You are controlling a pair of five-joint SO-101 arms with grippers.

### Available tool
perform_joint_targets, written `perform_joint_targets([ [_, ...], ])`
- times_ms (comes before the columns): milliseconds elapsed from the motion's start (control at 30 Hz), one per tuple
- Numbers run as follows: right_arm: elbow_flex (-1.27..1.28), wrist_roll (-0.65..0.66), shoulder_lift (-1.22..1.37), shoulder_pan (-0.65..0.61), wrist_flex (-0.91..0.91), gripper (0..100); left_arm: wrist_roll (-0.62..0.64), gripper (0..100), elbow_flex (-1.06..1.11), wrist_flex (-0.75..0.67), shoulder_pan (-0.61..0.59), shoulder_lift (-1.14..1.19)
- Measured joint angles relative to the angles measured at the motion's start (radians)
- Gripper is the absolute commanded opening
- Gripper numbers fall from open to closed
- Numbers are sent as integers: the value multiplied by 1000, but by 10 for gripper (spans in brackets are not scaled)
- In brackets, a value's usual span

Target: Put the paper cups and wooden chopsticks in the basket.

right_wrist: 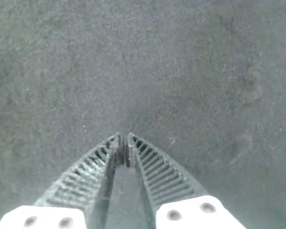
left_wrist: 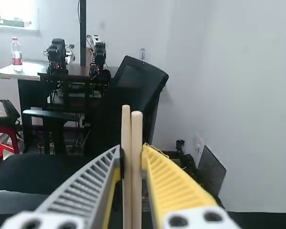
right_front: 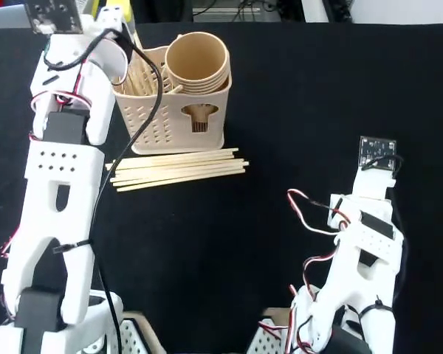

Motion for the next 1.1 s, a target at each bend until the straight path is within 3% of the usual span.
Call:
perform_joint_targets([
  [133, 0, 0, 0, 0, 0, 25, 61, 166, 41, 38, 0, 0],
  [367, 3, 0, 0, 0, -12, 25, 71, 178, 20, 282, 0, 0],
  [667, 3, 0, 0, 0, -15, 25, 35, 178, -196, 624, 0, 0],
  [800, 3, 0, 0, 0, -15, 25, -46, 174, -304, 825, 0, 0],
  [1100, 3, 0, 0, 0, -15, 25, -420, 172, -382, 1356, 89, -2],
])
